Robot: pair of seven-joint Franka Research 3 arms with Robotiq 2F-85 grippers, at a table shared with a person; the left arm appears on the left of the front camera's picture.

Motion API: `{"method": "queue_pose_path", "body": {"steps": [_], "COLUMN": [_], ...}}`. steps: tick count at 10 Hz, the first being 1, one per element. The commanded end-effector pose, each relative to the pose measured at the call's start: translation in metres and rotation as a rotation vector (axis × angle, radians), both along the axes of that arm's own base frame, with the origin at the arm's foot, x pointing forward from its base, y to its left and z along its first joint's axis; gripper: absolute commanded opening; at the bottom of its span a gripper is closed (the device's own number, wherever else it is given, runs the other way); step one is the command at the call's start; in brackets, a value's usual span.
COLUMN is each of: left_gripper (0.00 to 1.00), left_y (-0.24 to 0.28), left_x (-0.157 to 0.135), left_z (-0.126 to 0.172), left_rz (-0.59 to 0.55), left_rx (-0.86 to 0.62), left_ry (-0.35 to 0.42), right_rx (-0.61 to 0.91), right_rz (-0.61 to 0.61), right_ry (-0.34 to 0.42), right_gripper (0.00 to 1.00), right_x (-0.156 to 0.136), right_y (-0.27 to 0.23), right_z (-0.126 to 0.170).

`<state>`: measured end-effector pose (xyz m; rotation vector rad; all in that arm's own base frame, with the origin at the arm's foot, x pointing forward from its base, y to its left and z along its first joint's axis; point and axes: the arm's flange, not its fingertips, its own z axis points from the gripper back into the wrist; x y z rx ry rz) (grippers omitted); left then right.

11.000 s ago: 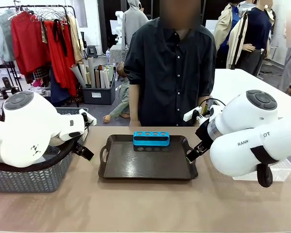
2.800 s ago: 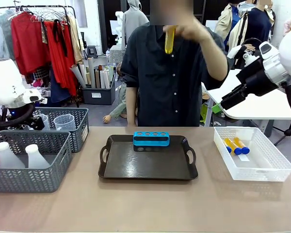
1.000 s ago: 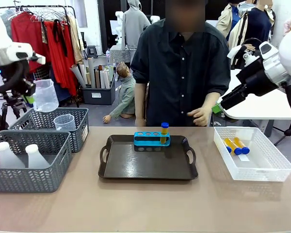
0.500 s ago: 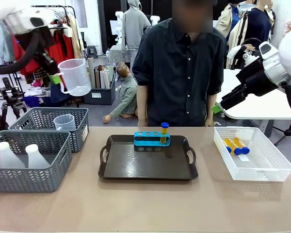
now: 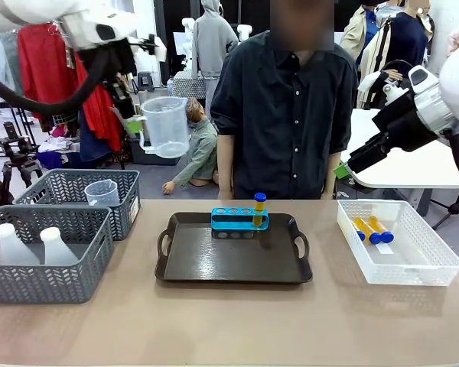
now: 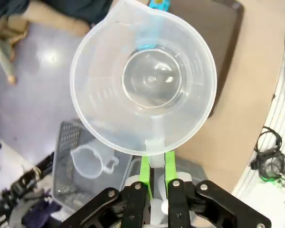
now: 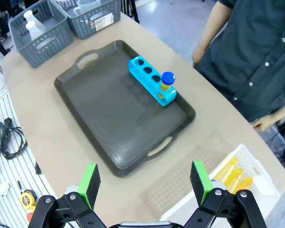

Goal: Prepare the laboratory tools.
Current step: Pick up one Large Measuring Cup and place it on the Handle tray.

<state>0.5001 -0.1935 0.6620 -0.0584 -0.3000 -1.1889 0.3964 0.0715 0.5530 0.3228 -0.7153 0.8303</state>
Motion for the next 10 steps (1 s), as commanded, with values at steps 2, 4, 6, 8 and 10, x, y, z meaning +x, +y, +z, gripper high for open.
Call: {"method": "queue_pose_path", "body": {"steps": [2,4,6,8,10], "left_gripper": [0.0,0.0,0.0,0.0,0.0], "left_y": [-0.022,-0.032,-0.034,-0.034,-0.037], "left_x": [0.025,0.033,0.023,0.023,0.026], "left_z": [-0.013,-0.031,-0.026,-0.026,-0.028], "left_rz": [-0.111,-0.118,-0.098,-0.098,-0.103], "left_rx": [-0.061,-0.083,-0.04,-0.04,-0.051], "left_ry": [0.043,0.067,0.046,0.046,0.053], "right_rx": [0.026,0.026,0.026,0.026,0.026], "right_rz": [0.011,0.011,0.011,0.011,0.011], "right_ry": [0.002,0.002,0.002,0.002,0.002], "right_gripper": [1.0,1.0,1.0,1.0,1.0], "right_x": [0.001,0.001,0.001,0.001,0.001], "right_y": [-0.001,-0.001,-0.001,-0.001,-0.001], "right_z": [0.0,0.0,0.0,0.0,0.0]}}
